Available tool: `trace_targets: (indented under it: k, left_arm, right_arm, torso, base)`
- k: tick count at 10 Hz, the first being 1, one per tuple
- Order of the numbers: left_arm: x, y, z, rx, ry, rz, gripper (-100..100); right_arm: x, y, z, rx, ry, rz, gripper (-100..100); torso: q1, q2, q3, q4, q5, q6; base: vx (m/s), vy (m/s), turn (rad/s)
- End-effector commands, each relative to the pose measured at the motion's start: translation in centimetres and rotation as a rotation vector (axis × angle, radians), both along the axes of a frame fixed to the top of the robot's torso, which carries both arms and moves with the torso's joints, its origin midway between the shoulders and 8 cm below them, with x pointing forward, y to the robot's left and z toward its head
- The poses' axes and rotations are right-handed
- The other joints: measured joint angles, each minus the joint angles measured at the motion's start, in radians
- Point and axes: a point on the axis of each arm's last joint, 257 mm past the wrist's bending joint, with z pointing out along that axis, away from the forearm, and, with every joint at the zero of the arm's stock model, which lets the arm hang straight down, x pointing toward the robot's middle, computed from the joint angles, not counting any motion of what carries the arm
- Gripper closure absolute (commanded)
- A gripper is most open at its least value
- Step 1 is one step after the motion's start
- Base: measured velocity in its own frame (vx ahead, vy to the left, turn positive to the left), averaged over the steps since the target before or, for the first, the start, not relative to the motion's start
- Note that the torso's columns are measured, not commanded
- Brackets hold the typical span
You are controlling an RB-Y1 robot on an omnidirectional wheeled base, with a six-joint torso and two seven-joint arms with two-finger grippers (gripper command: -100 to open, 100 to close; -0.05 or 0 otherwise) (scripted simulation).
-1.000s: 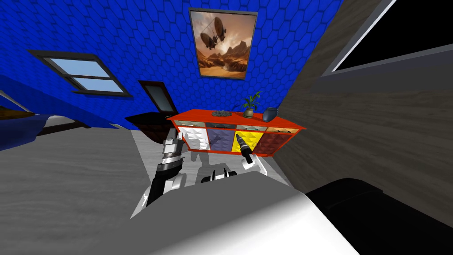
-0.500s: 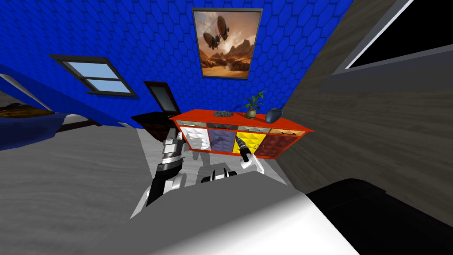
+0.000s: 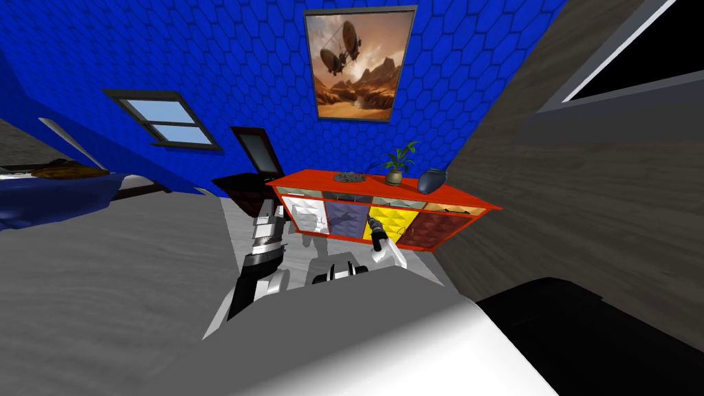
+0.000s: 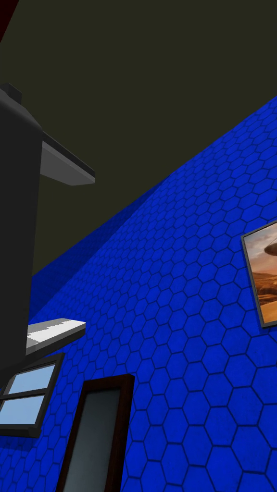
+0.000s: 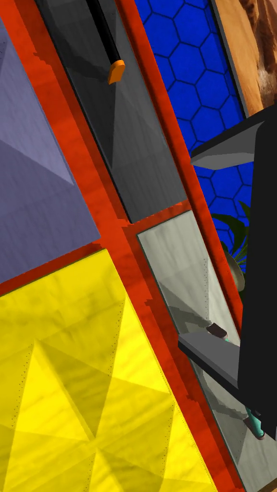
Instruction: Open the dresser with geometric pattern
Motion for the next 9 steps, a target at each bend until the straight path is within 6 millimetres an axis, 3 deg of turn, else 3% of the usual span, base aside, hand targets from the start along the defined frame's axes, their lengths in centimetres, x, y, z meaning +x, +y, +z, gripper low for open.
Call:
trace_targets:
  k: [1,2,3,5,6,8,9]
  left_arm:
    - [0.0,0.0,0.0,0.000,0.000,0.000,0]
    - [0.0,0.0,0.0,0.000,0.000,0.000,0]
    - [0.0,0.0,0.0,0.000,0.000,0.000,0]
    - [0.0,0.0,0.0,0.000,0.000,0.000,0]
    - [0.0,0.0,0.0,0.000,0.000,0.000,0]
    - [0.0,0.0,0.0,0.000,0.000,0.000,0]
    - [0.0,0.0,0.0,0.000,0.000,0.000,0]
  right_arm:
    - [-0.4,-1.3,-1.7,-0.118,0.064,-0.043,-100]
    - [-0.4,-1.5,-1.6,-0.127,0.067,-0.050,-100]
    - [-0.6,-1.8,-3.1,-0.196,0.115,-0.062,-100]
    - [-1.0,-2.8,-2.9,-0.236,0.126,-0.096,-100]
    - [-1.2,-3.1,-4.1,-0.309,0.171,-0.105,-100]
    - [-1.6,-4.1,-3.8,-0.346,0.181,-0.141,-100]
    - [-2.0,-4.4,-5.0,-0.411,0.227,-0.152,-100]
  torso:
    - [0.000,-0.001,0.000,0.000,0.000,-0.001]
    - [-0.001,-0.002,-0.001,0.000,0.000,0.000]
    - [0.000,0.000,0.000,0.000,0.000,0.000]
    - [-0.001,-0.001,-0.001,0.000,0.000,0.000]
    - [0.000,0.000,0.000,0.000,0.000,0.000]
    - [-0.001,-0.001,-0.001,0.000,0.000,0.000]
    - [-0.001,0.000,0.000,0.000,0.000,0.000]
  base:
    - [0.052,-0.024,0.090]
    - [0.029,-0.008,-0.027]
    - [0.046,-0.019,0.140]
    - [0.037,-0.018,0.066]
    - [0.040,-0.017,0.176]
    - [0.035,-0.019,0.038]
    - [0.038,-0.015,0.184]
